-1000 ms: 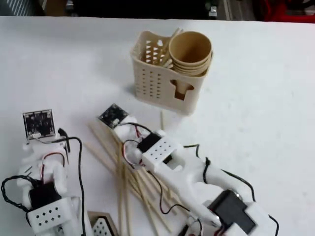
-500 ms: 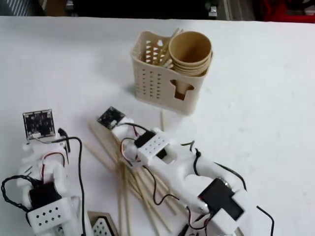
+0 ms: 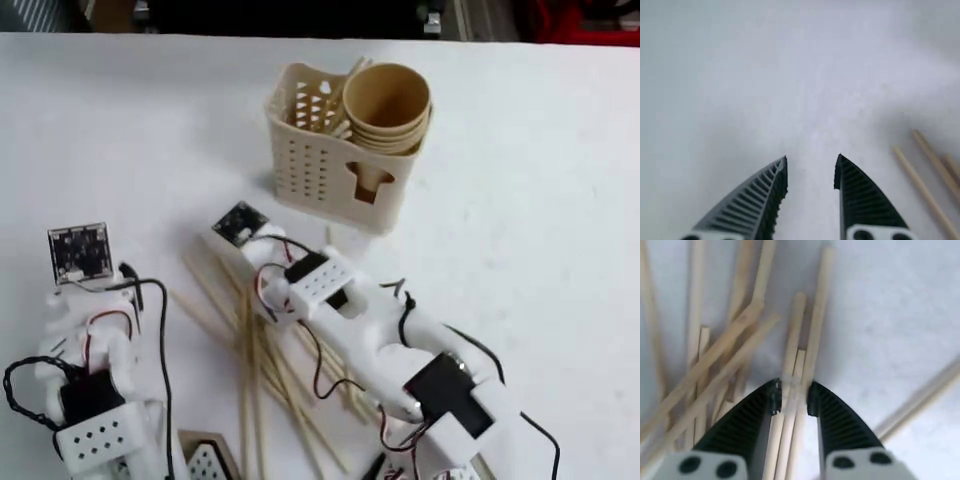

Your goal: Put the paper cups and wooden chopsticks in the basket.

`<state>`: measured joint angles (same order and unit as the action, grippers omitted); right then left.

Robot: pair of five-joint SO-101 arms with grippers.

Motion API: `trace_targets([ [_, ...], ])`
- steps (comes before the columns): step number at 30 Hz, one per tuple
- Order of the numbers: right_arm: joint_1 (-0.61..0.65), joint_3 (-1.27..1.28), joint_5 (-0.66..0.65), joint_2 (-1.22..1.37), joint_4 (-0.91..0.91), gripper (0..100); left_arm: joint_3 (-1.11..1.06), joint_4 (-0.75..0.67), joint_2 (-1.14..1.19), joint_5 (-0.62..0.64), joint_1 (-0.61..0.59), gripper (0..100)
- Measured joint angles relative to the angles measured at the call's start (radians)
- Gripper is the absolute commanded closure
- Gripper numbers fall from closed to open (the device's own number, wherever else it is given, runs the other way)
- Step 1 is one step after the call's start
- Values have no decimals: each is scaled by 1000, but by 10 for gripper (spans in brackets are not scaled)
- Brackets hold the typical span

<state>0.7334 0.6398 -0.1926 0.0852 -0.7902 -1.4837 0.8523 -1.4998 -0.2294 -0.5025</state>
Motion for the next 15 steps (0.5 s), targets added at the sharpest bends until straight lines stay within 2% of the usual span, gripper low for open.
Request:
trace_targets([
  [8,-11,-43,-2,-117,-143,981,0,0,0,0,0,834],
  [15,-9,-44,-3,-226,-183,981,0,0,0,0,0,834],
])
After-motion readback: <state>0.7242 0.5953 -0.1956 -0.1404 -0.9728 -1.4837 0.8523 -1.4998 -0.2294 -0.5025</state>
